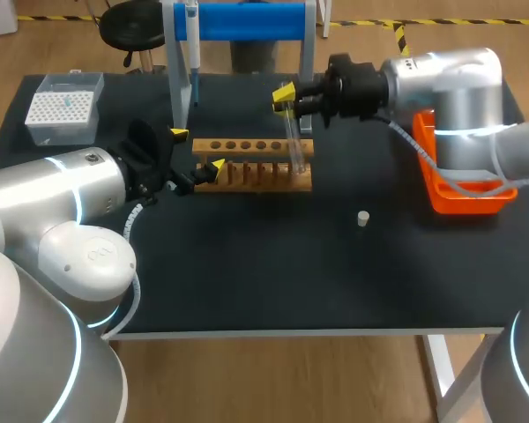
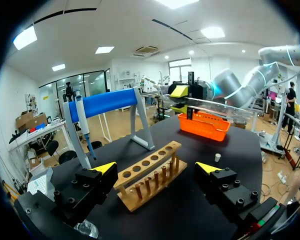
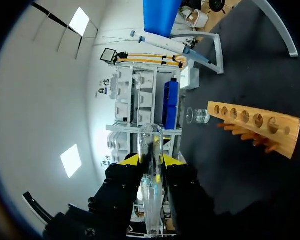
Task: Invert the test tube, pick up the pipette, mount the tip to pipette, aspirate from beaker and dispense into the tube, eject the tip, return the pipette, and cap with the stopper.
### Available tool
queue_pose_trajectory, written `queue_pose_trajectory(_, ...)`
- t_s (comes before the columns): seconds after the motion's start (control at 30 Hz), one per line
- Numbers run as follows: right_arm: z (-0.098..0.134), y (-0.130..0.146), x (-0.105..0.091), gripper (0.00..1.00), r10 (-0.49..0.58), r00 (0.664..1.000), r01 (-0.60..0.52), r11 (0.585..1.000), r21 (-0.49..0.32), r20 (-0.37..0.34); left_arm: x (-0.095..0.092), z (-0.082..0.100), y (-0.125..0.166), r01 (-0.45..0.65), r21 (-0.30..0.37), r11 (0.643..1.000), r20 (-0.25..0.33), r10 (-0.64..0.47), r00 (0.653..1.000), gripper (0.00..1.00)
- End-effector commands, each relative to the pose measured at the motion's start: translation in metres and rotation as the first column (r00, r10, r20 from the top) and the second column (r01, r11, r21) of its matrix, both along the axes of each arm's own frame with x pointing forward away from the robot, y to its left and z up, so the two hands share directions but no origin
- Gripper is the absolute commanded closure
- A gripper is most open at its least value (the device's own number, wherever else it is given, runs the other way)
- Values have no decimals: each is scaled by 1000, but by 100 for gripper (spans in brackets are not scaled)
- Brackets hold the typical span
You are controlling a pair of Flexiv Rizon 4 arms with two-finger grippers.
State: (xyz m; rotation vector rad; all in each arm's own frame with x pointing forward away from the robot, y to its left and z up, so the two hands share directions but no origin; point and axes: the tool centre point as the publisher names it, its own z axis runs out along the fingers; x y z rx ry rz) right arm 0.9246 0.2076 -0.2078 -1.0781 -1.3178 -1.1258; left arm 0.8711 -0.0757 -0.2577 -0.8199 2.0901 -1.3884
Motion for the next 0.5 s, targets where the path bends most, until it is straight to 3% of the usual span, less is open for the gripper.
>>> queue_pose_trajectory(0.03, -2, 0, -1, 100, 5, 1000, -5, 1000, 7, -15, 1, 0, 1, 5, -3, 1000, -1, -5, 1000, 0)
queue_pose_trajectory(0.5, -3, -1, -1, 100, 10, 998, -8, 999, 35, -64, 1, 0, 1, 5, -3, 1000, -1, -5, 1000, 0)
